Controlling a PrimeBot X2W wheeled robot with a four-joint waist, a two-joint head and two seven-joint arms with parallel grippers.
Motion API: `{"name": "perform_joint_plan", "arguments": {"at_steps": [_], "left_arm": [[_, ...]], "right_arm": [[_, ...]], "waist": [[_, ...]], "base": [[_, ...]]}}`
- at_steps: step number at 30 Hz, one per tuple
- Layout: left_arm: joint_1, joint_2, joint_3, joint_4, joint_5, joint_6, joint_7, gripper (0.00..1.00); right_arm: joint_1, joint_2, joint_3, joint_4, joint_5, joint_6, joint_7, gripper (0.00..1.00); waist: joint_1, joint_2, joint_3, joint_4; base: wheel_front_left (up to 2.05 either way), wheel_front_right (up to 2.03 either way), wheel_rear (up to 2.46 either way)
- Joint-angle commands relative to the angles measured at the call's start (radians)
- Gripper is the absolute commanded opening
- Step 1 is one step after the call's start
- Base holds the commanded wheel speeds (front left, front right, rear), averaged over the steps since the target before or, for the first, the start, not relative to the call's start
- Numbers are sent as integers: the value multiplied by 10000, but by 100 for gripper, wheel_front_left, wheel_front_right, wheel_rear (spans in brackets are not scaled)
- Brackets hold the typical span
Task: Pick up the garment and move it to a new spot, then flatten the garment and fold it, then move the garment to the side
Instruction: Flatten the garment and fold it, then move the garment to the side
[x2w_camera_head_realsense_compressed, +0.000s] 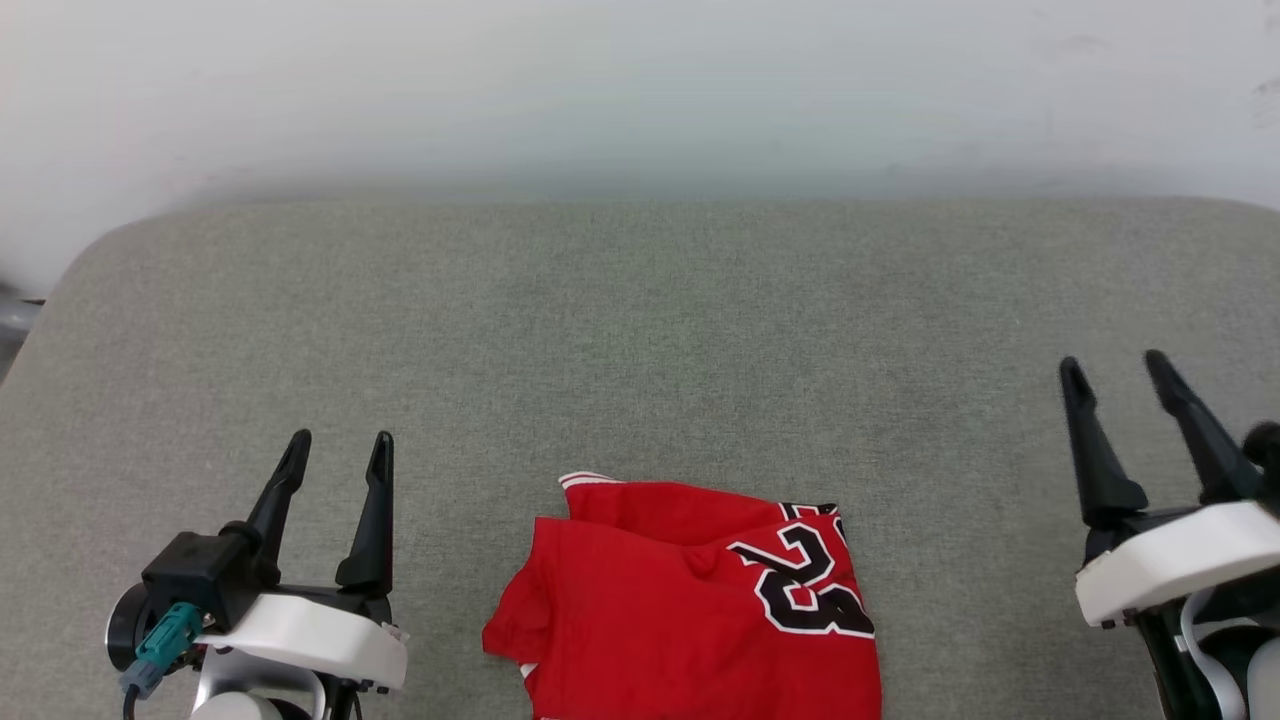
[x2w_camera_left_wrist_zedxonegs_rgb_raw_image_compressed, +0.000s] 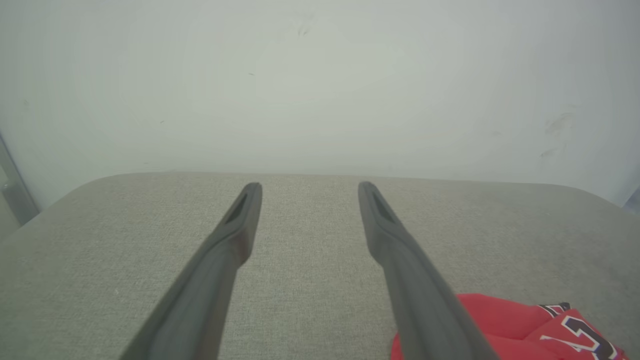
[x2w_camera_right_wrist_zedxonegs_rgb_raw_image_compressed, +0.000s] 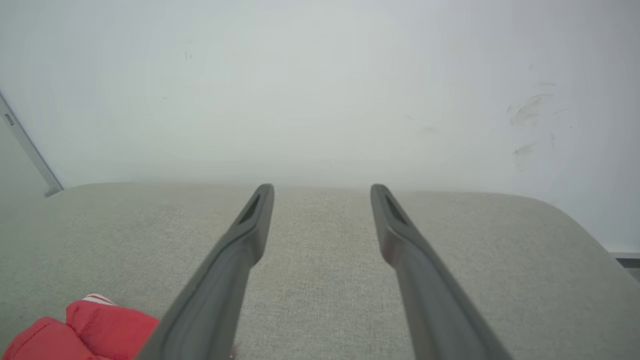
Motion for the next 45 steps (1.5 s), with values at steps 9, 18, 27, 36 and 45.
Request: {"name": "perform_joint_plan", "arguments": {"at_steps": [9,18,27,36,45], "left_arm": [[465,-49,74,200,61,276,-30,100],[711,-106,152,322,-37,386,-50,100],[300,-58,37,577,-95,221,-27,100],[51,-75,100,572,-88,117,-56,100],[-293,-218,97,255,87,33,-75,100]], "right_arm": [[1306,328,-24,-501,-841,-4,-846,100],[1724,494,176,-534,-879,-4,-865,100],[1597,541,29,-485,-634,-4,-518,100],[1860,355,-907,381,778,-4,1062,100],[1475,324,-1268,1847,2745,-3,4461,100]], "waist": [[0,0,-690,-270],[0,0,-911,-388],[0,0,-938,-244],[0,0,-625,50],[0,0,6,546]], "base": [[0,0,0],[0,0,0],[0,0,0],[0,0,0],[0,0,0]]}}
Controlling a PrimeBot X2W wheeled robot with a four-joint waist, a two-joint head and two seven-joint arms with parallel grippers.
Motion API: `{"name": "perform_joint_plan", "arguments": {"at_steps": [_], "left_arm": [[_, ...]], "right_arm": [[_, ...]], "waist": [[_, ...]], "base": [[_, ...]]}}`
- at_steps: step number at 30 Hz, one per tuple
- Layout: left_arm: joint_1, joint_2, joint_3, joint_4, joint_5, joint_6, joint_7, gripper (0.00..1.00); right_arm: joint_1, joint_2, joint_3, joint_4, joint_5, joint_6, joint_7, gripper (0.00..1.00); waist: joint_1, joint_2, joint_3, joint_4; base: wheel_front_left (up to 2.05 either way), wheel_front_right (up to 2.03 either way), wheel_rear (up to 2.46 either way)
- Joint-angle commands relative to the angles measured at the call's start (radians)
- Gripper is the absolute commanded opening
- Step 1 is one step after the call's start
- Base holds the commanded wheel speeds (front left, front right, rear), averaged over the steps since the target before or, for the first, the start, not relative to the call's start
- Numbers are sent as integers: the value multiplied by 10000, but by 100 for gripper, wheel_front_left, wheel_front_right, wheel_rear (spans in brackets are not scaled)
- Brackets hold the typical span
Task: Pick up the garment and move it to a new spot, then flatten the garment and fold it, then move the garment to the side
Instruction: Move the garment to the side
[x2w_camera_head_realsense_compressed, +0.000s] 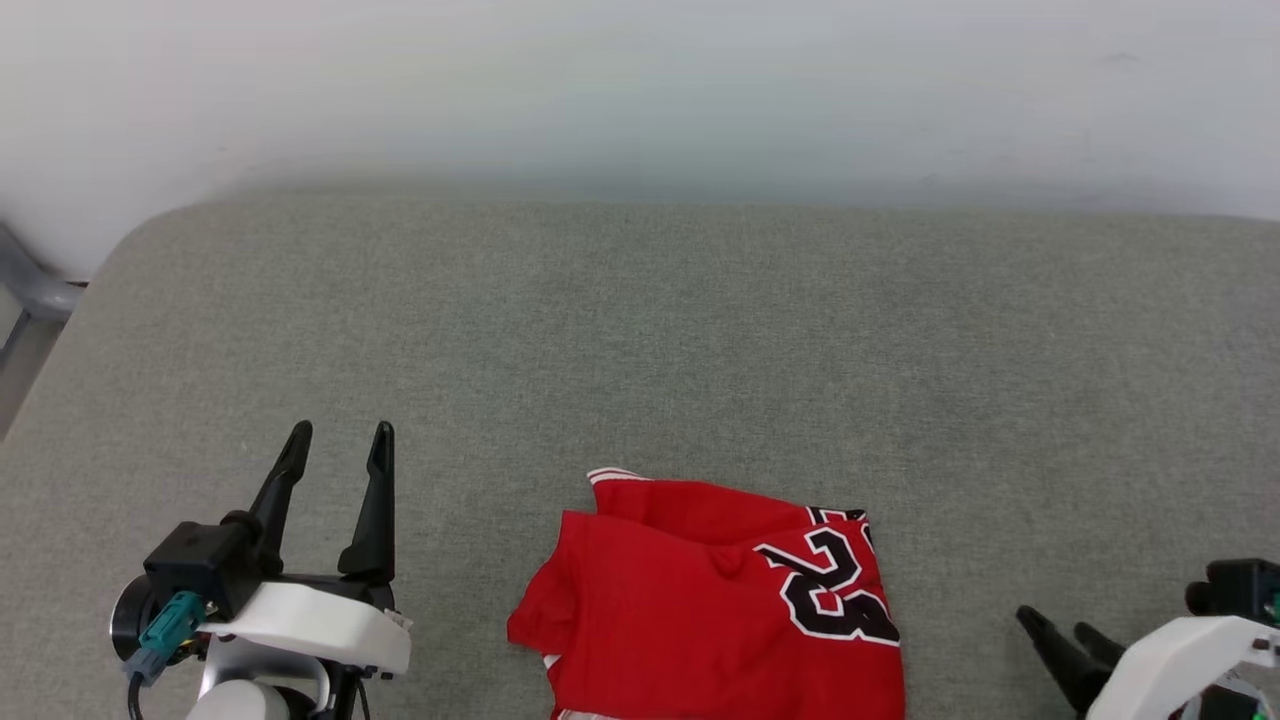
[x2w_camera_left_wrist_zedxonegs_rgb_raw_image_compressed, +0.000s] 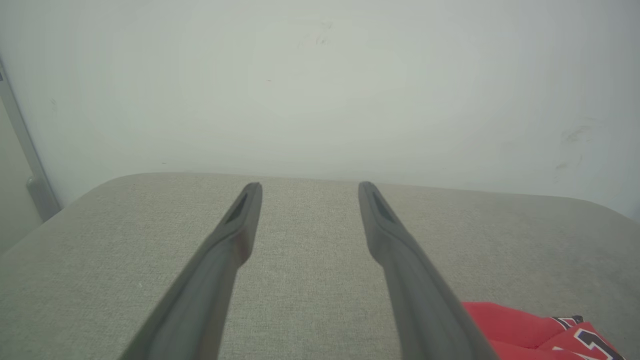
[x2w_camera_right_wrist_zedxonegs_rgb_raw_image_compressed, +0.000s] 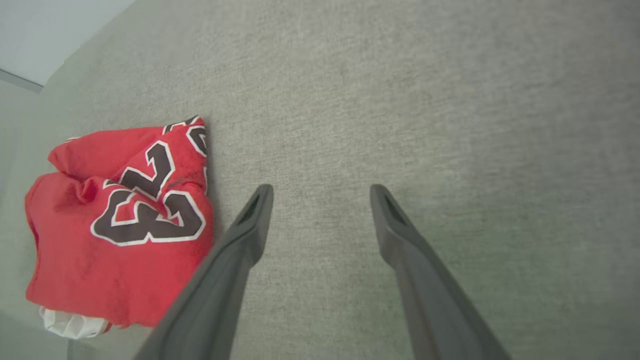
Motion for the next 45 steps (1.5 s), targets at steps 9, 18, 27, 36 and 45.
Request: {"name": "perform_joint_plan", "arguments": {"at_steps": [9,18,27,36,45], "left_arm": [[-571,-94,143,-353,183,-163,-67,100],[-736,-316,376,-280,260,-383,-60,100],[-713,-487,587,-85,481,-567,-61,100],[-309,-469,581,-213,945,-482,-58,100],[-29,-442,433,-705,934,-574,-1,100]], "right_arm": [[-989,271,1134,983,1713,-3,1420,100],[-1432,350,1975,2337,2605,-10,2078,100],[-2002,288,2400,2294,2462,-9,1848,0],[-1694,-348,1969,1507,841,-4,1491,0],[-1529,-746,879,939,-979,-4,1863,0]], "waist": [[0,0,911,629],[0,0,1287,886],[0,0,1210,755],[0,0,662,-9],[0,0,799,-1724]], "base": [[0,0,0],[0,0,0],[0,0,0],[0,0,0],[0,0,0]]}}
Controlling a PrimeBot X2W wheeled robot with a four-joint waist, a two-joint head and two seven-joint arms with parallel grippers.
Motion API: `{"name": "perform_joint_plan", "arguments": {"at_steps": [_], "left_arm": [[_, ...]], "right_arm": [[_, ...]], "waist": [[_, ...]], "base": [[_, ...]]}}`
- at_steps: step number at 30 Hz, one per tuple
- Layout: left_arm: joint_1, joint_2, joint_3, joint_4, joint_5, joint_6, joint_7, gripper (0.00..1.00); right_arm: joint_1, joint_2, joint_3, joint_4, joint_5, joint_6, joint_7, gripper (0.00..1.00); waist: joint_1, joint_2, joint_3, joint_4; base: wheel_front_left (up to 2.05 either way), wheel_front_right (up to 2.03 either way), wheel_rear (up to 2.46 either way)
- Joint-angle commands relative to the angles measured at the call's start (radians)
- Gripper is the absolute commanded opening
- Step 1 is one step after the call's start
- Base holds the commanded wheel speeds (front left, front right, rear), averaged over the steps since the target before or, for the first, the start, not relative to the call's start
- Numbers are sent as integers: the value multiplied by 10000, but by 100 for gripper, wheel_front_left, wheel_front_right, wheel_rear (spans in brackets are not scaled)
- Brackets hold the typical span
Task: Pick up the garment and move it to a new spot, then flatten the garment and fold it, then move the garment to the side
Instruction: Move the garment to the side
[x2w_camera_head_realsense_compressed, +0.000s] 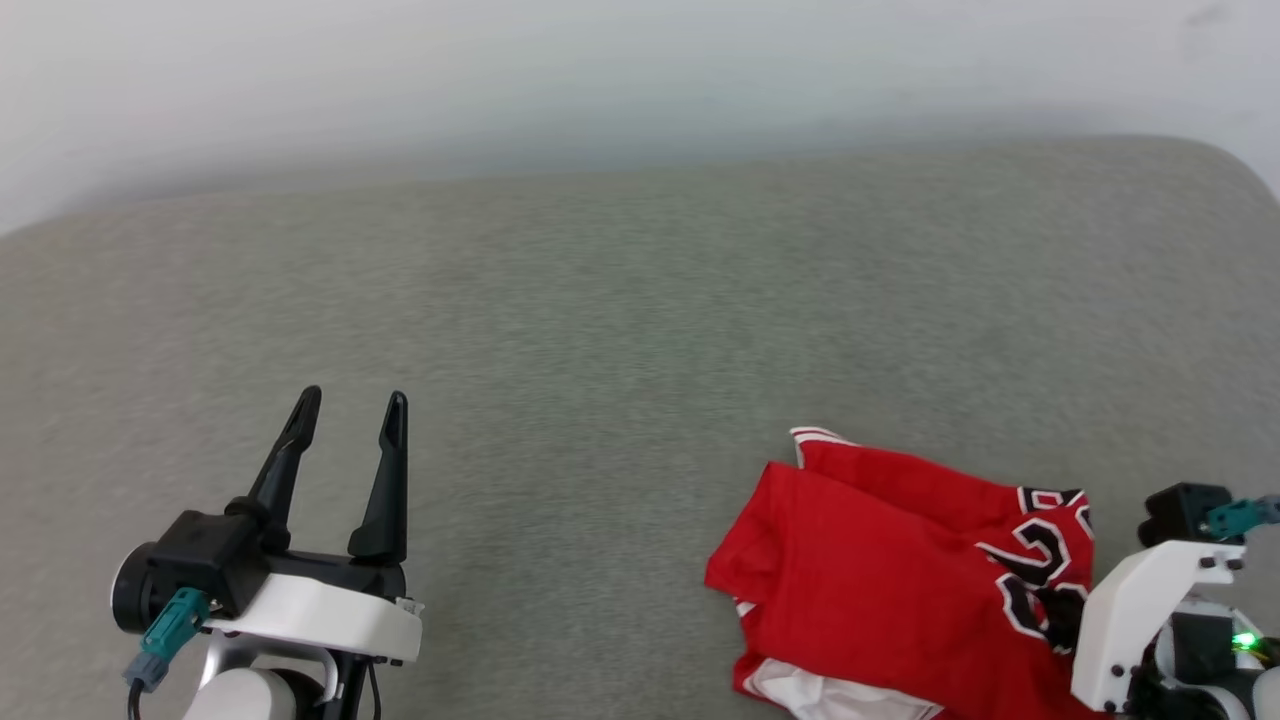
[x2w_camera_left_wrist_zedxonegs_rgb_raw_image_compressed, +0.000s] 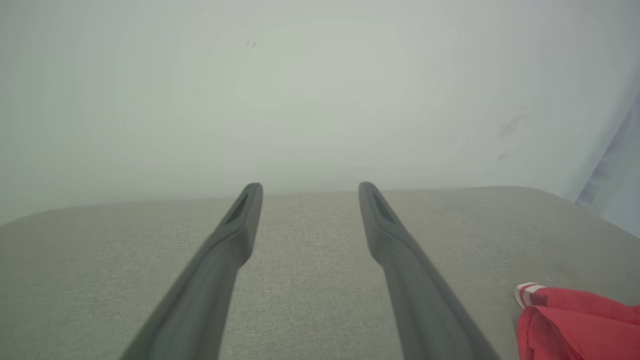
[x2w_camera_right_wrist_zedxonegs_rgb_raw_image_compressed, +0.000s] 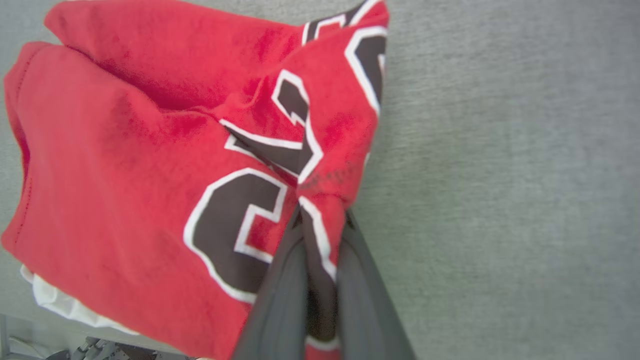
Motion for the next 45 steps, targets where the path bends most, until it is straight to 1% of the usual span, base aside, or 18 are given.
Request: {"name": "perform_joint_plan", "arguments": {"at_steps": [1,7,8,10,14,20,25,32,34,35,36,37,41,45], "left_arm": [[4,46,4,-96,33,-16,11,100],[-195,297,-57,-515,30,-126,228,100],[-305,432,-14,-745,52,-156,327,100],[-437,564,-28,-1006,92,-248,444,100],[-874,750,-145,-1509,131,-413,716,100],[-1773,1125,-294,-2335,281,-684,1223,100],[-2492,1532,-316,-2979,397,-890,1597,100],[-3093,1853,-284,-3454,437,-1029,1790,100],[-3160,1867,-267,-3489,415,-1034,1766,100],[-3160,1869,-262,-3474,401,-1017,1744,100],[-3152,1859,-259,-3441,381,-1007,1712,100],[-3144,1836,-262,-3403,356,-988,1686,100],[-3087,1738,-339,-3187,308,-966,1555,100],[-2881,1541,-416,-2834,201,-921,1299,100]], "right_arm": [[-116,-50,-76,-47,-132,-8,-26,0],[-870,5,-422,-26,-1061,-8,-492,0],[-1323,-117,-508,83,-1269,-8,-674,0],[-1811,-175,-653,190,-1431,-8,-943,0],[-2751,-442,-1193,624,-1815,-9,-1531,0],[-4200,-799,-2601,1446,-2518,-10,-2418,0],[-5403,-1069,-3688,2085,-3179,-8,-3352,0],[-6502,-1216,-4674,2786,-4178,-11,-4568,0],[-6637,-1144,-4741,3019,-4329,-8,-4912,0],[-6721,-1167,-4828,3160,-4388,-13,-5054,9],[-6782,-1152,-4895,3351,-4438,-11,-5126,51],[-6845,-1188,-4938,3435,-4570,-11,-5354,100],[-7032,-1306,-5416,3824,-4991,-11,-6220,100],[-7049,-1500,-5664,4105,-5365,-11,-7070,100]], "waist": [[0,0,238,-711],[0,0,1020,-1881],[0,0,1402,-2277],[0,0,1786,-2589],[0,0,2558,-2973],[0,0,3959,-3013],[0,0,5073,-2856],[0,0,5855,-2528],[0,0,5950,-2457],[0,0,5977,-2429],[0,0,5985,-2404],[0,0,5986,-2377],[0,0,5851,-2239],[0,0,5419,-2102]], "base": [[0,0,0],[0,0,0],[0,0,0],[0,0,0],[0,0,0],[0,0,0],[0,0,0],[0,0,0],[0,0,0],[0,0,0],[0,0,0],[0,0,0],[0,0,0],[0,0,0]]}}
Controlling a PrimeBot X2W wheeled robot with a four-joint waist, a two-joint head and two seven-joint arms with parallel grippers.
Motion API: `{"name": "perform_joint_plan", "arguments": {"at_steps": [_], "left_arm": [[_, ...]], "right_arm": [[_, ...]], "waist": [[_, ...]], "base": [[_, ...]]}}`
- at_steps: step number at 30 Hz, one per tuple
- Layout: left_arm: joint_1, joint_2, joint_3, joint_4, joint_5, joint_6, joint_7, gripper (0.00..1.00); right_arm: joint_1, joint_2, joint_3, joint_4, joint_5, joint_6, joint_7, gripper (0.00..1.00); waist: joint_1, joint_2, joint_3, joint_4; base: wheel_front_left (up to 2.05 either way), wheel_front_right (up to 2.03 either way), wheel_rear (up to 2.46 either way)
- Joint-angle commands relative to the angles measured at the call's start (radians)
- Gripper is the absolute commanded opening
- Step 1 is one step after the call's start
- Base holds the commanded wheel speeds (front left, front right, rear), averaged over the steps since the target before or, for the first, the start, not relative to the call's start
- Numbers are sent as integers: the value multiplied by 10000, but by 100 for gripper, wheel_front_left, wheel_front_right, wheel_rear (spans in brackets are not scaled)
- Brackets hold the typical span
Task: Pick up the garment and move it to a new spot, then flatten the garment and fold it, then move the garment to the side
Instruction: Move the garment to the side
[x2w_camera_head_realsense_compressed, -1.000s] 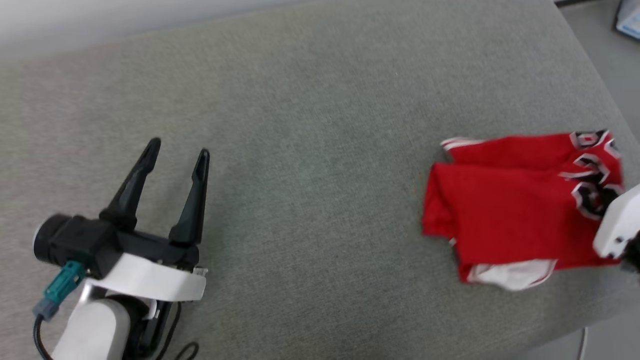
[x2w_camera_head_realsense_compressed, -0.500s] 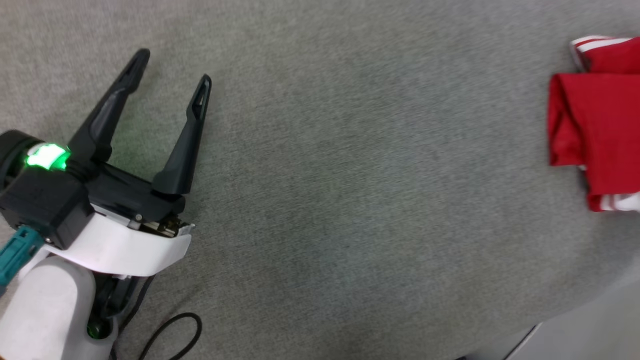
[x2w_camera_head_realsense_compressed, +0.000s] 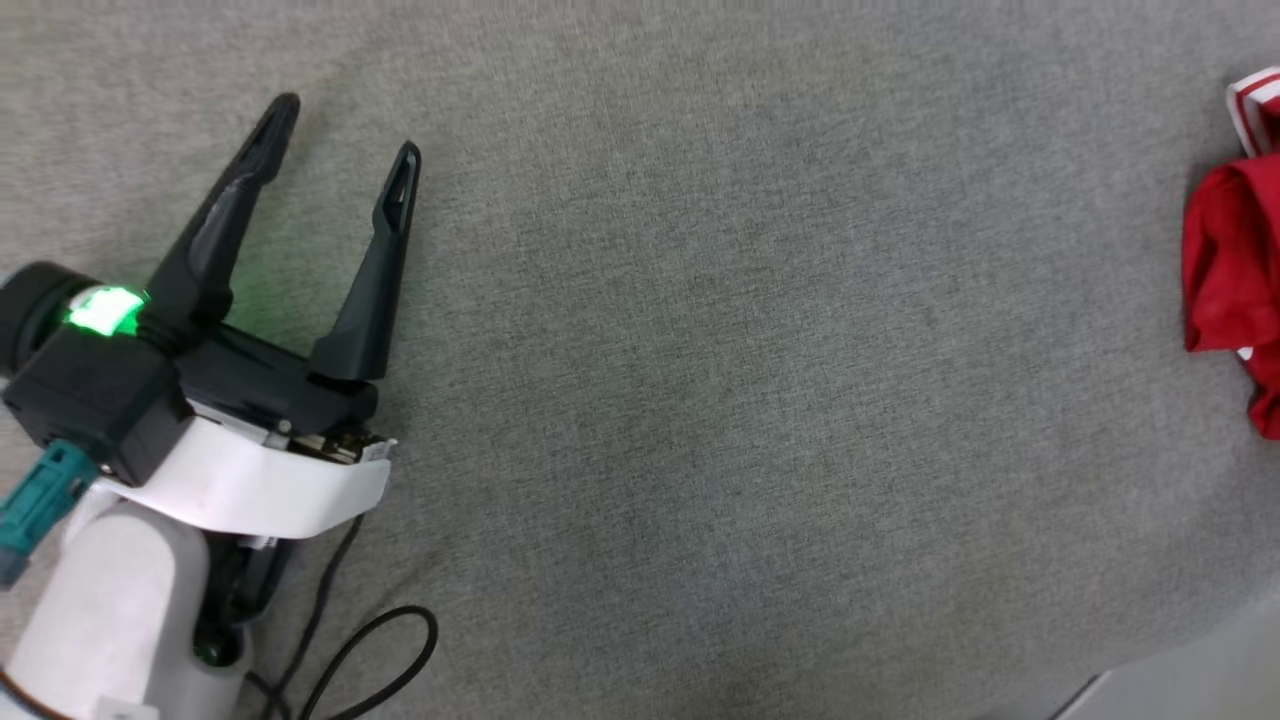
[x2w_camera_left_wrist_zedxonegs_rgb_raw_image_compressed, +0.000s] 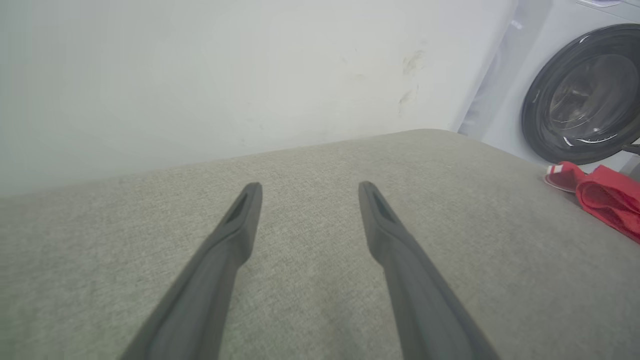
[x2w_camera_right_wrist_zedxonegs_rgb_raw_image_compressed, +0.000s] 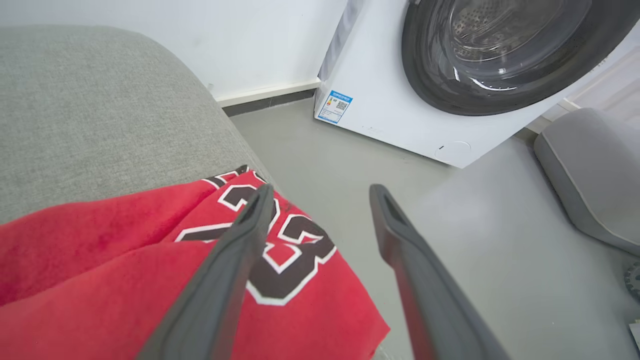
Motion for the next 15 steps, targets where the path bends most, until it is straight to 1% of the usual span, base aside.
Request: {"name": "perform_joint_plan", "arguments": {"at_steps": [1,4,9,15], "left_arm": [[207,-138,-25,192,-83,67,-161,100],[442,-349,-50,611,-188,160,-471,100],[1008,-772,-57,1296,-398,401,-851,100],[1774,-1217,-37,2020,-597,642,-1154,100]], "right_arm": [[-16,-147,10,76,-74,-15,-317,100],[278,-307,121,178,56,-15,-914,100],[1026,-563,602,288,661,-13,-1563,100],[2389,-520,1126,156,1349,-13,-2219,100]], "waist": [[-2,0,-380,133],[-2,0,-964,283],[-2,0,-2098,618],[-2,0,-3361,1087]], "base": [[0,0,0],[0,0,0],[0,0,0],[0,0,0]]}}
